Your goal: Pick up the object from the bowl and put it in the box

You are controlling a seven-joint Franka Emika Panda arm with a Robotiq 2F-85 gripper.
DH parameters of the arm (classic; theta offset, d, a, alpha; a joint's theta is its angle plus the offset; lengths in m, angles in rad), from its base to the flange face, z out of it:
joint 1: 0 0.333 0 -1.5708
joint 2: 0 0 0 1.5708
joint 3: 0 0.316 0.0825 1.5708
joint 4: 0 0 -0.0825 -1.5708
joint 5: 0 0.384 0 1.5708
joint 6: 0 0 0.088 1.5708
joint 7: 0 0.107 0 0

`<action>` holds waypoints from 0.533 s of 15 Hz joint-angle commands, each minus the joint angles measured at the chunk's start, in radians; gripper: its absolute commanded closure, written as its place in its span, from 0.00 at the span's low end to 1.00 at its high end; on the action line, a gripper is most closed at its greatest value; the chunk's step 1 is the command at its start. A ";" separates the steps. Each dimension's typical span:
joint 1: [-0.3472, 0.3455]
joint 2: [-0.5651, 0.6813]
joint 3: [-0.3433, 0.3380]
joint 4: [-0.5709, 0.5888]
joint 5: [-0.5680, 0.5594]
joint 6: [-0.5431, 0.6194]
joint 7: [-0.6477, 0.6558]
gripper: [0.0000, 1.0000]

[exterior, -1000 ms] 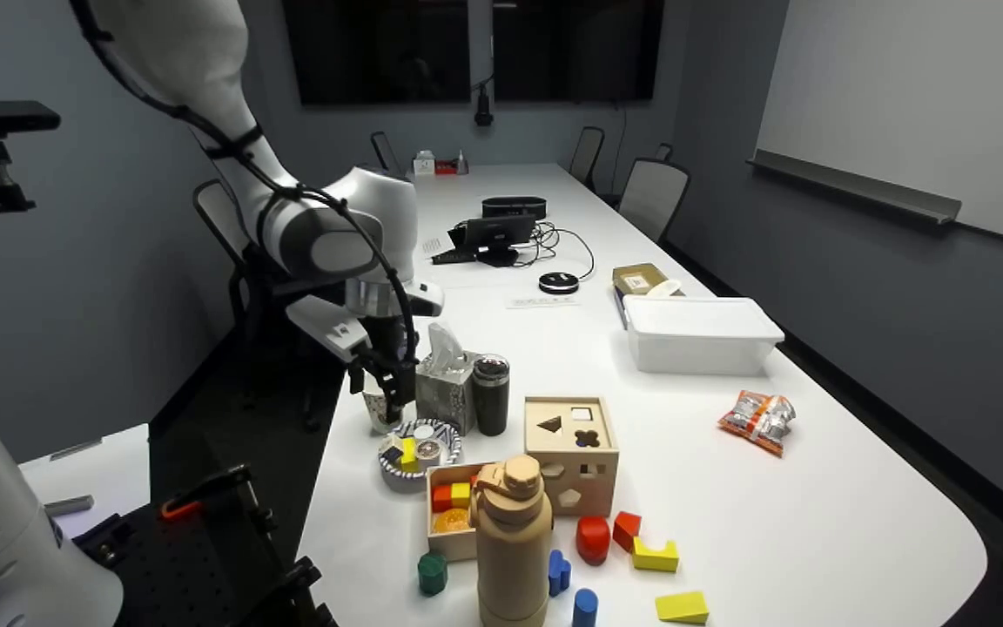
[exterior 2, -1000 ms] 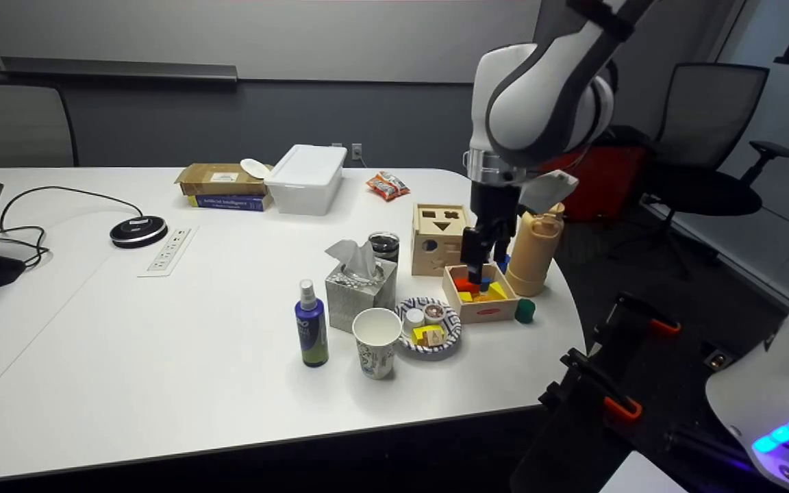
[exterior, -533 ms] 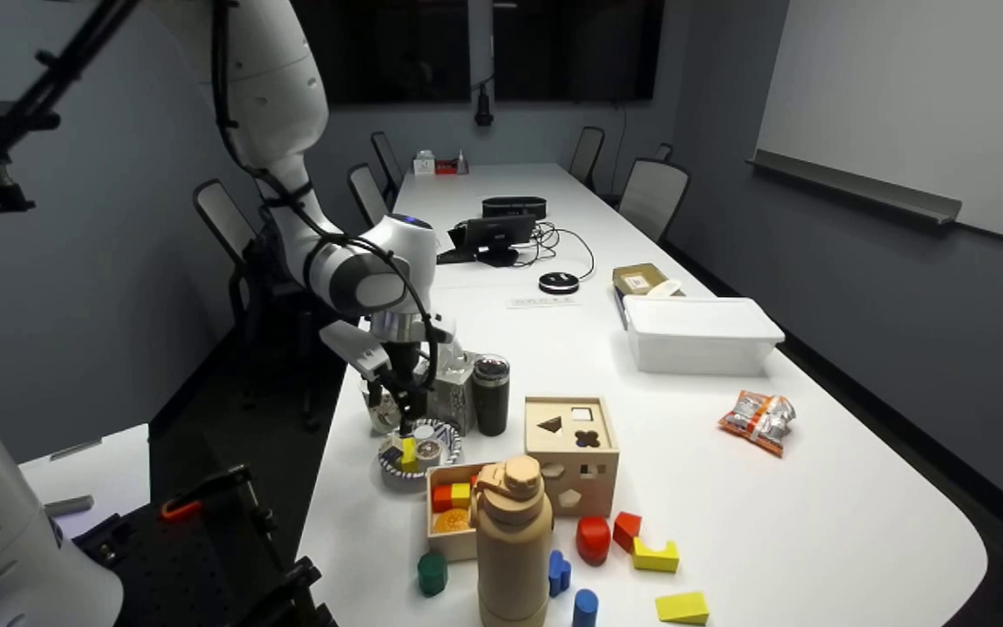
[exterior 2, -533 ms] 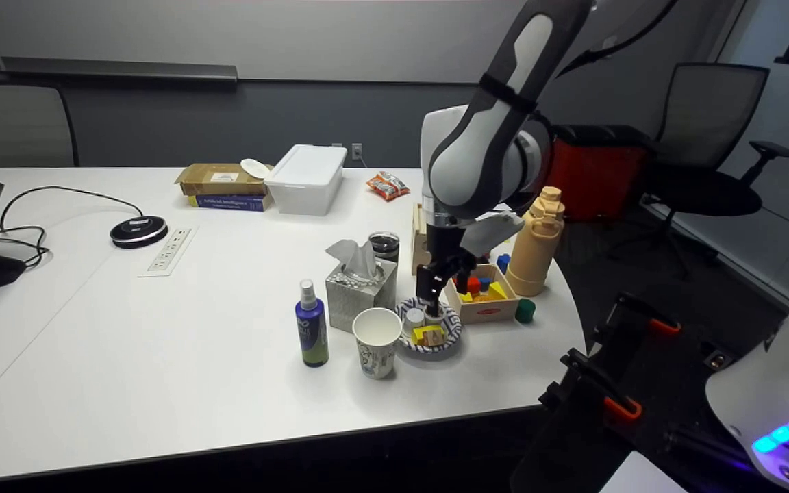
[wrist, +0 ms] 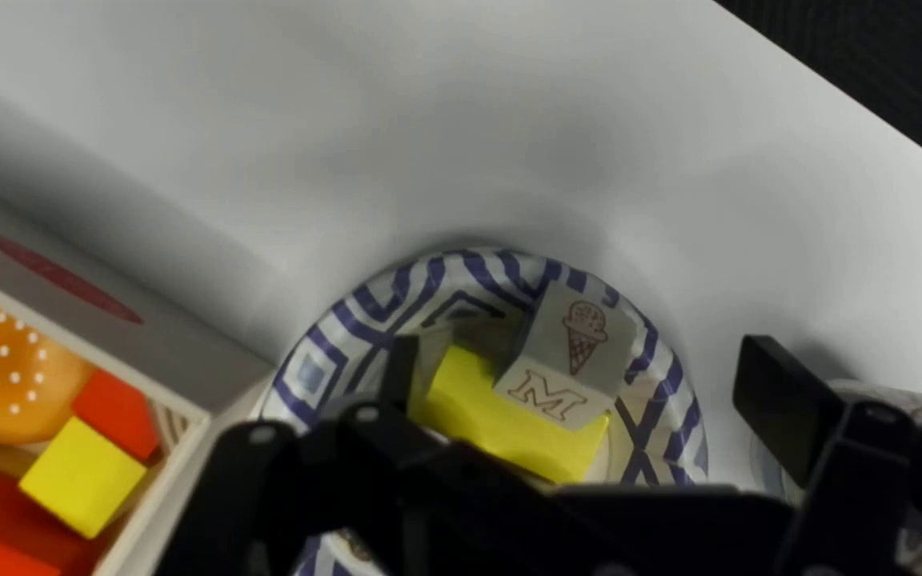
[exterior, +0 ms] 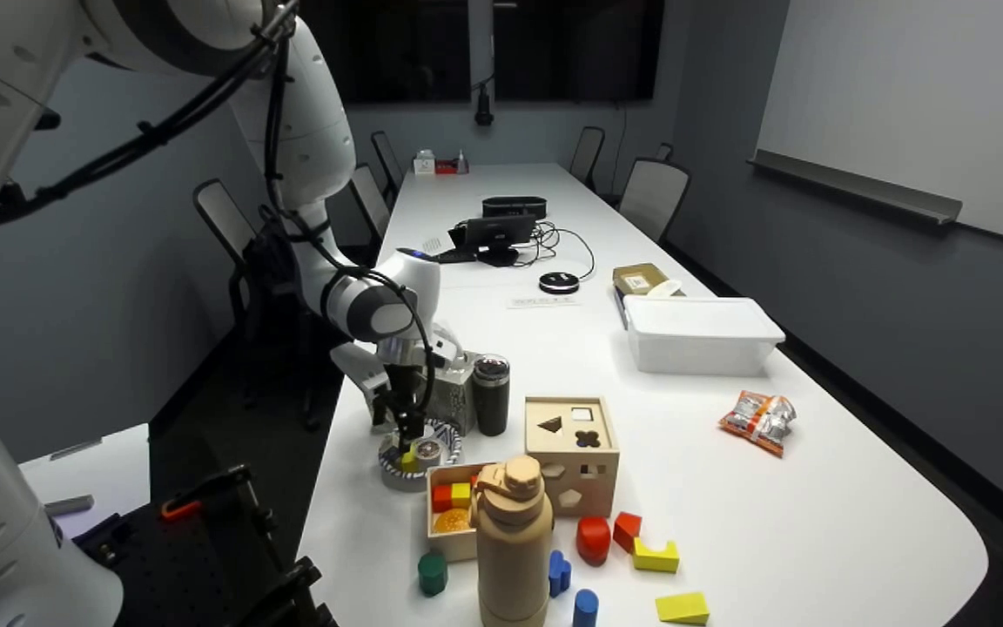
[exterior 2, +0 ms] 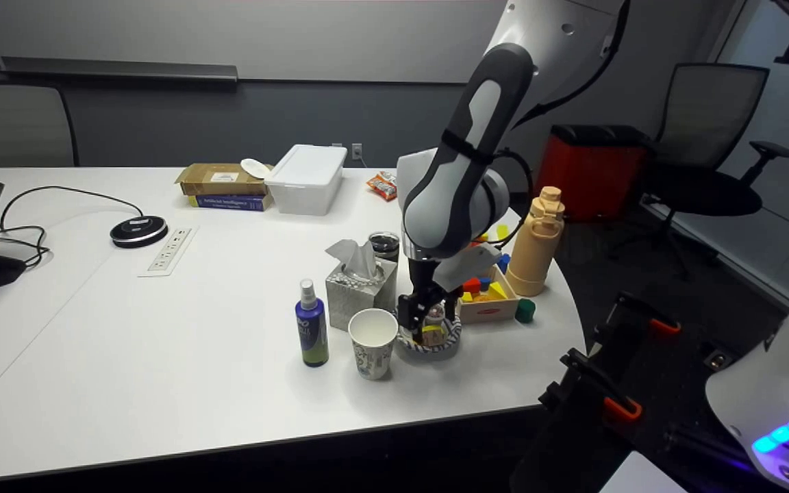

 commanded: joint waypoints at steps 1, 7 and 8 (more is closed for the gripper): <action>0.043 0.021 -0.031 0.024 -0.031 -0.013 0.063 0.28; 0.068 0.029 -0.052 0.015 -0.050 -0.011 0.093 0.73; 0.070 0.028 -0.054 0.013 -0.052 -0.009 0.094 0.81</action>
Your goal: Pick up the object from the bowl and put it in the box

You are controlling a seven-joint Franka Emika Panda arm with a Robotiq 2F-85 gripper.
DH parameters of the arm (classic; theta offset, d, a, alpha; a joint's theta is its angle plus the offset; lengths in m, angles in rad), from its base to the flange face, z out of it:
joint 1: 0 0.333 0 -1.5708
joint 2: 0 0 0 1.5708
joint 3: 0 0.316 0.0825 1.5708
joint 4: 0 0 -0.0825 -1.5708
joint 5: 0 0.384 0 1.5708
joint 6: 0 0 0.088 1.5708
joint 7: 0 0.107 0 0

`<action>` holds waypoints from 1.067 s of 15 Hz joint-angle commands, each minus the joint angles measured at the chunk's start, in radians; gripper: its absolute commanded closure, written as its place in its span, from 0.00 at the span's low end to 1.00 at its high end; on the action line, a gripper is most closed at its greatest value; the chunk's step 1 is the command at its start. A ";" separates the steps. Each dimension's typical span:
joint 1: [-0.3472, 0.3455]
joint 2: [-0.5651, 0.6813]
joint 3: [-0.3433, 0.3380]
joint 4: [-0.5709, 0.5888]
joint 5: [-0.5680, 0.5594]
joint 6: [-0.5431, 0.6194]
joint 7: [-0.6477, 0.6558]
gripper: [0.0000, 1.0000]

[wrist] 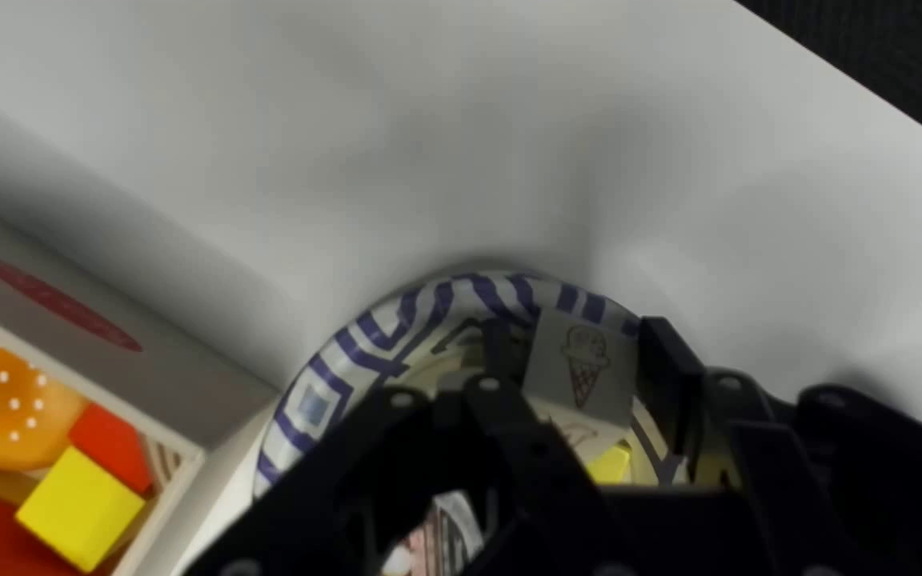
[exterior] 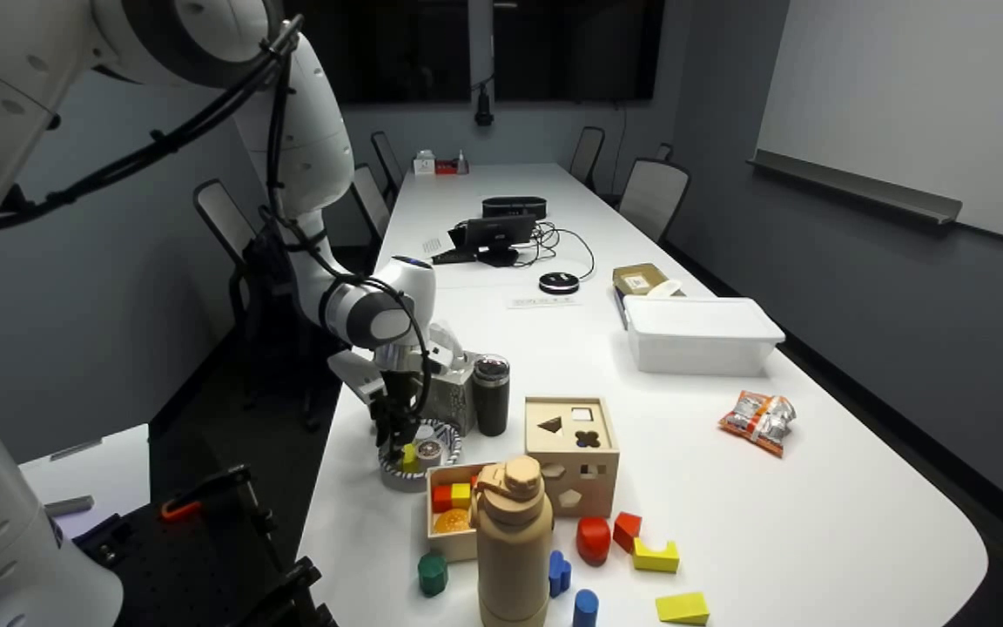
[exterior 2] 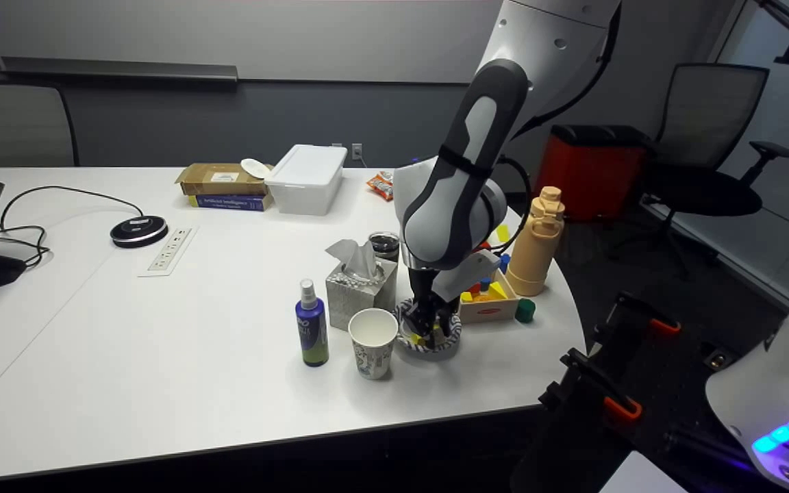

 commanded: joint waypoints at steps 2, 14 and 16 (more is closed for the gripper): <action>0.029 -0.011 -0.026 -0.005 -0.027 -0.006 0.050 0.89; 0.001 -0.195 -0.012 -0.049 -0.024 -0.190 0.060 0.89; 0.012 -0.213 -0.048 -0.064 -0.049 -0.201 0.105 0.89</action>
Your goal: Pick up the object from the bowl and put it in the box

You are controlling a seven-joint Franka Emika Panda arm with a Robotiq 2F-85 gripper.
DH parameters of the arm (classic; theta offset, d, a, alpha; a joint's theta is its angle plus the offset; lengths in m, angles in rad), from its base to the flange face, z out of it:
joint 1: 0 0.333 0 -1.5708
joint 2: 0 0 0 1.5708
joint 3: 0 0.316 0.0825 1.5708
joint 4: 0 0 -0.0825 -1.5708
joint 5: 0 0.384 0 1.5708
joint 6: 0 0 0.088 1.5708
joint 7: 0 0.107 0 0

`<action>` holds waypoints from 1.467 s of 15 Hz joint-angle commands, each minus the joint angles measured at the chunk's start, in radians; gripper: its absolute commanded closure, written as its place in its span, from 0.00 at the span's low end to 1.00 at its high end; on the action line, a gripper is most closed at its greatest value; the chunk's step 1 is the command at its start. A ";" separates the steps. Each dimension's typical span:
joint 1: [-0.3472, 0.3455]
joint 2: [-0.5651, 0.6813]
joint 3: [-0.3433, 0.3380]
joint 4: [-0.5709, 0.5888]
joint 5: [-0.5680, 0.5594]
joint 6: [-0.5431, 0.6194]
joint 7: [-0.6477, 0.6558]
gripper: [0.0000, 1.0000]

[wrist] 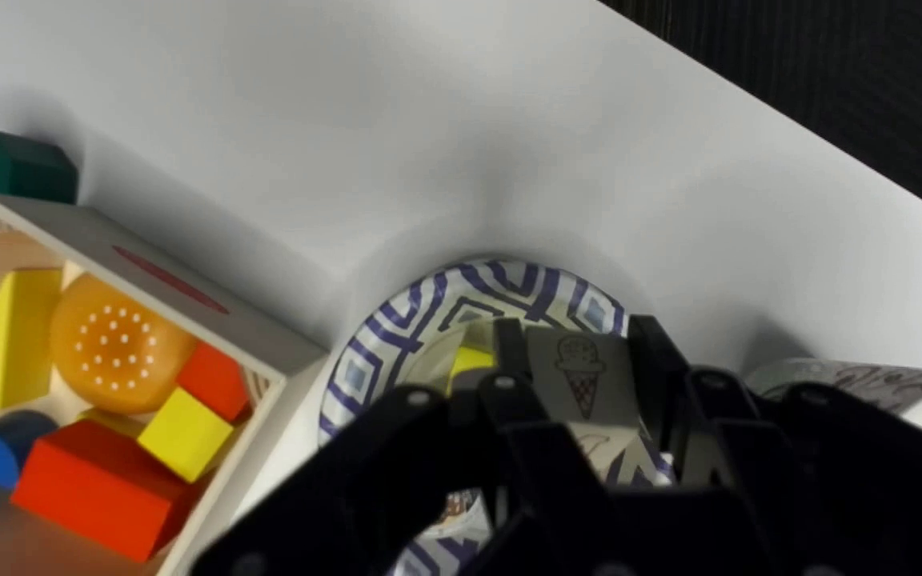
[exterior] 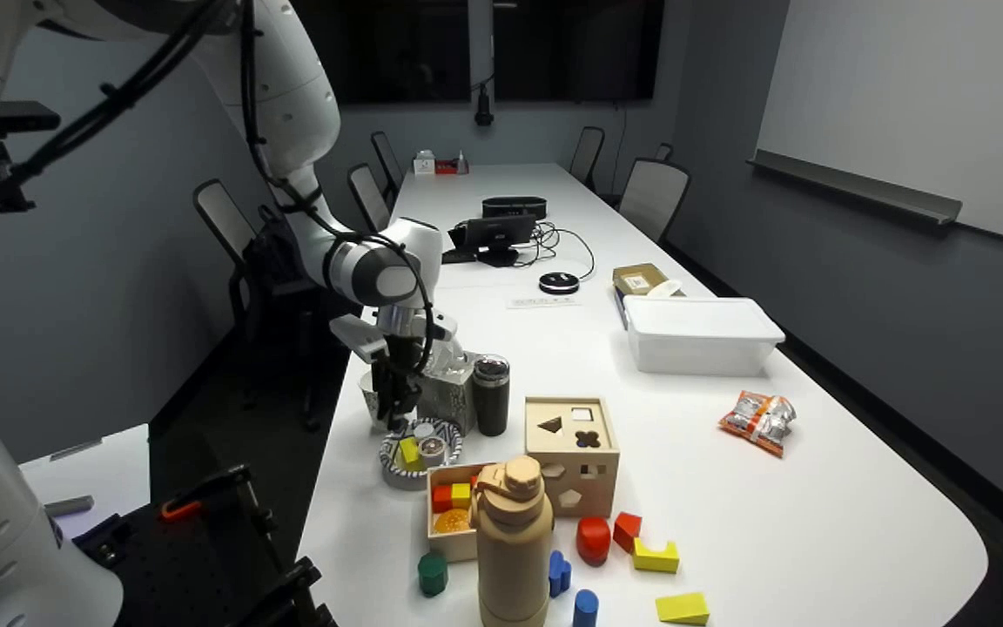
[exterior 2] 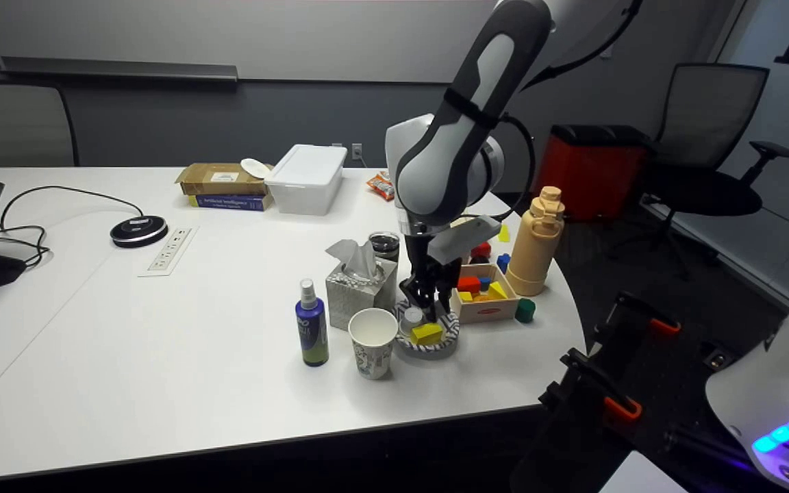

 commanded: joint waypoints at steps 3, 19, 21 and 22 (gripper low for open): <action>0.032 -0.062 -0.127 -0.076 -0.122 -0.019 0.200 0.89; 0.064 0.057 -0.282 -0.069 -0.332 0.081 0.556 0.89; 0.062 0.075 -0.296 -0.062 -0.328 0.100 0.565 0.89; 0.061 0.081 -0.303 -0.060 -0.328 0.107 0.569 0.89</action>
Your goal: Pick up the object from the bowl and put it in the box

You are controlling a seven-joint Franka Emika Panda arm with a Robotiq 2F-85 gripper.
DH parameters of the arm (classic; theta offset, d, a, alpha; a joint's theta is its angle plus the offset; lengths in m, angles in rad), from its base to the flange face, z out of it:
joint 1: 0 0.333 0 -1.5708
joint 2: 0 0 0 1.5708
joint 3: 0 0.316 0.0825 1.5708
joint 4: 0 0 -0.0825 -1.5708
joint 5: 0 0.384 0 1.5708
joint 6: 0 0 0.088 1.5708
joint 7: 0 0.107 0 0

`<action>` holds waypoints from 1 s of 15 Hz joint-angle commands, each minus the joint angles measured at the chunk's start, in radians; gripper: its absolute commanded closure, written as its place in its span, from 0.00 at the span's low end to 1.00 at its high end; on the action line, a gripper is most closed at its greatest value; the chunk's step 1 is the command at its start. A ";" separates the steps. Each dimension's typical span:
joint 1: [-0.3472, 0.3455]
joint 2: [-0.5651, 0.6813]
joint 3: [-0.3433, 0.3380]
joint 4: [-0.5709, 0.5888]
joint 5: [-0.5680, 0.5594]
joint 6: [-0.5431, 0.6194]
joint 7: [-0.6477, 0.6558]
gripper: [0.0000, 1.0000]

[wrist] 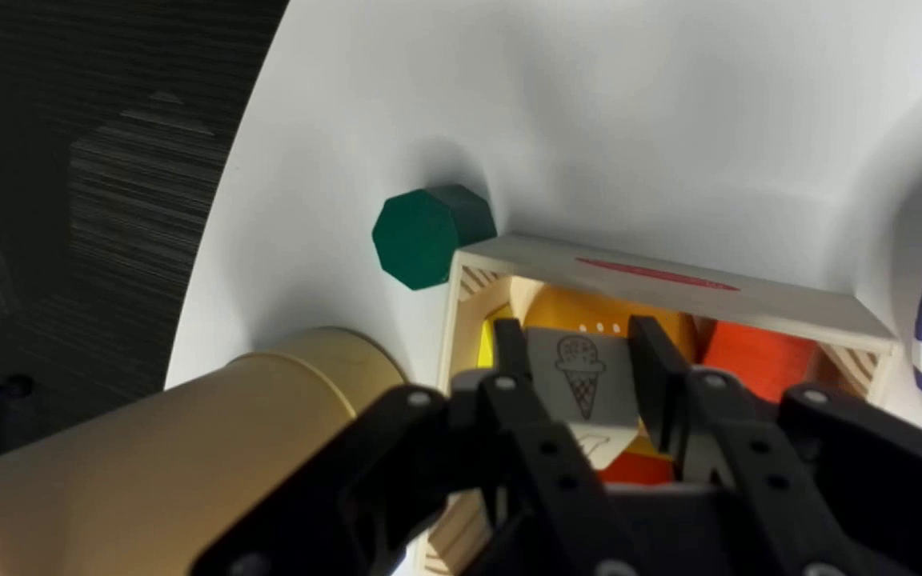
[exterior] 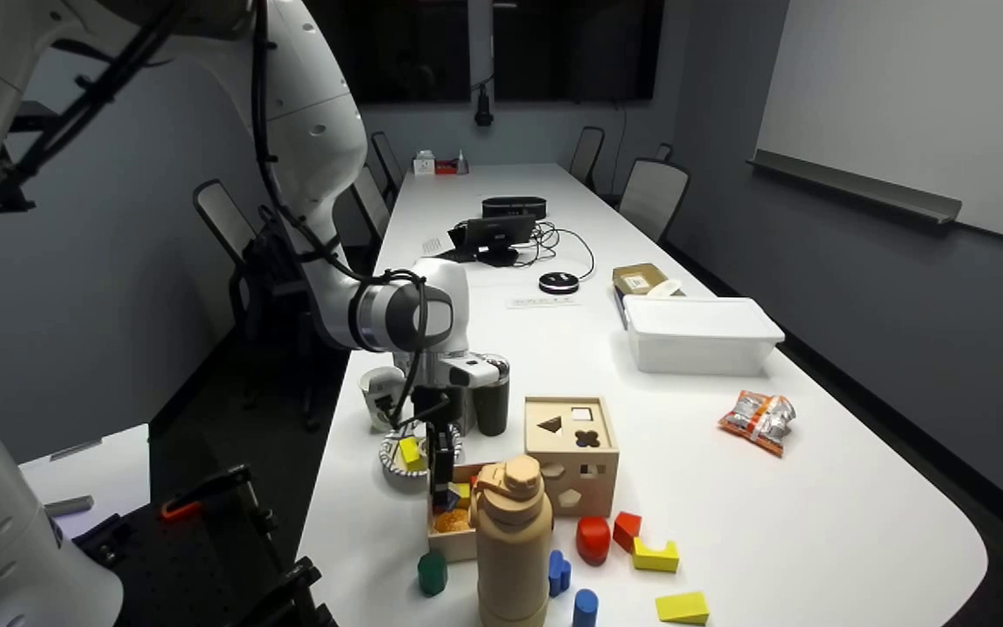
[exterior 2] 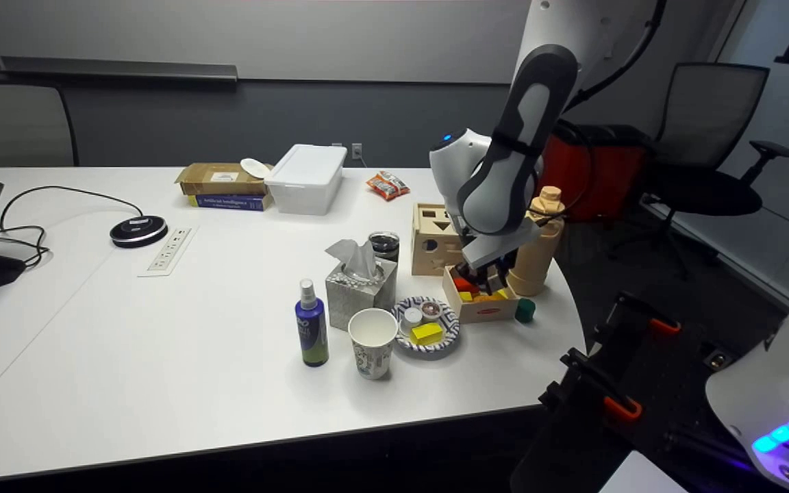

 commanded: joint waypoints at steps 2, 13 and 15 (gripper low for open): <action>0.000 0.034 -0.029 0.012 -0.002 0.051 0.006 0.89; -0.113 -0.220 0.108 -0.098 0.126 -0.037 -0.310 0.00; -0.158 -0.321 0.153 -0.128 0.170 -0.100 -0.429 0.00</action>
